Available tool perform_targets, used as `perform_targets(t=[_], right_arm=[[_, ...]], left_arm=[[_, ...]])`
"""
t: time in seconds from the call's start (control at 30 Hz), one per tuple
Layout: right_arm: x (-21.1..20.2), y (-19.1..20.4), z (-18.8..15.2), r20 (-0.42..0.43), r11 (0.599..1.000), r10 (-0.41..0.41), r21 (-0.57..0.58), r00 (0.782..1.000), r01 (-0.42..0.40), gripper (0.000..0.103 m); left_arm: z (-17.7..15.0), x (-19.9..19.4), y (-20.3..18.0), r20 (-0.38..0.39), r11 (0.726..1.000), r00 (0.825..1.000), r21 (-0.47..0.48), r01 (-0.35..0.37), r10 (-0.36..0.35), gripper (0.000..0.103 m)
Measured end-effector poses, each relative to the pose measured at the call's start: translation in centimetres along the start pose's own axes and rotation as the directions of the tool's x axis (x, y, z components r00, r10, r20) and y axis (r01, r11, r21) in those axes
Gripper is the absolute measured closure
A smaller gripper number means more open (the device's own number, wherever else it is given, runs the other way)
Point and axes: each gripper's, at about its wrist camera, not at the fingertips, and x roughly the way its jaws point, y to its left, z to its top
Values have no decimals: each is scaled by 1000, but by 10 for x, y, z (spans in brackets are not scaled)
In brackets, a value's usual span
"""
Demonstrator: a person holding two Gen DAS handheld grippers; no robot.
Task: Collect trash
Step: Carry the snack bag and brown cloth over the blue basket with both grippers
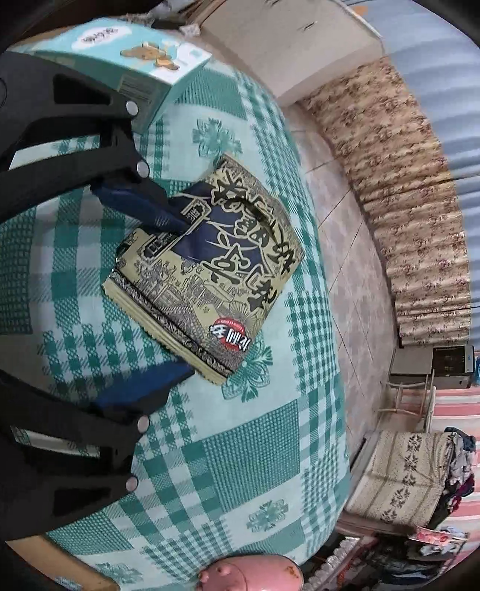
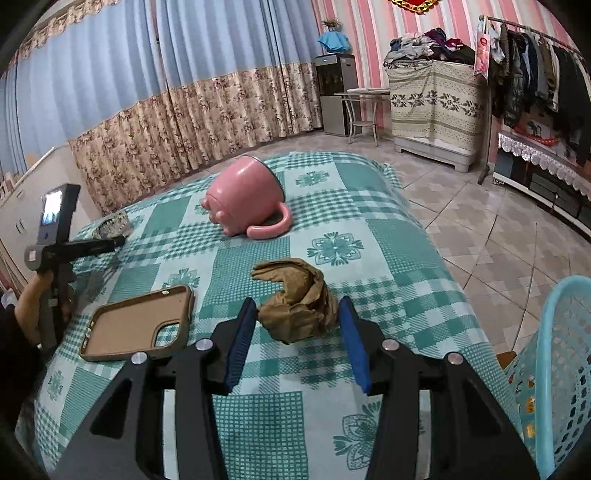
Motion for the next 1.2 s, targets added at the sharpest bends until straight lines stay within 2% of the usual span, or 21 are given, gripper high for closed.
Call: perform_targets(t=[0.03,0.07,0.13,0.23,0.27,0.3,0.47,0.6,0.77,0.87,1.03,1.2], right_arm=[[-1,0,0,2,1000,-1,0,1000,1,57],[-1,0,0,4,1000,-2,-2,1000,2,57],[-2,1,0,6,1000,-4,-8,1000,4,57],[-6,3,0,19,999,-15,-29,1000,16,57],[-9,3,0,22,999,-19,-34,1000,20,57],[-13,2,0,25,999,-19,-34,1000,20,57],[-43,-3,1,64,999,-25,-26,998,27,57],[-72,-10,3,110,999,-43,-24,993,46,57],[-107,-23,1,149,998,-64,-18,987,68,57],[-128,-33,-1,169,994,-100,-31,980,107,57],[-163,-73,-7,194,986,-168,28,967,166,57],[-199,-133,-21,186,956,-289,112,939,272,57]], left_arm=[[0,0,0,1,1000,1000,2,24,-24,49],[0,0,-1,3,999,999,12,39,-39,53],[0,-1,-8,8,998,999,52,43,-44,72],[-1,-4,-21,8,993,1000,119,26,-27,89],[-2,-8,-25,6,991,999,131,35,-36,99],[-3,-12,-28,2,989,999,138,47,-48,102],[-14,-84,-60,106,969,989,238,73,-100,103],[-24,-144,-91,179,948,967,292,123,-181,103],[-42,-208,-134,216,916,925,328,232,-312,103],[-48,-233,-165,229,891,902,367,267,-365,103],[-60,-268,-223,214,828,857,445,341,-468,103],[-74,-289,-282,181,758,810,508,409,-558,103]])
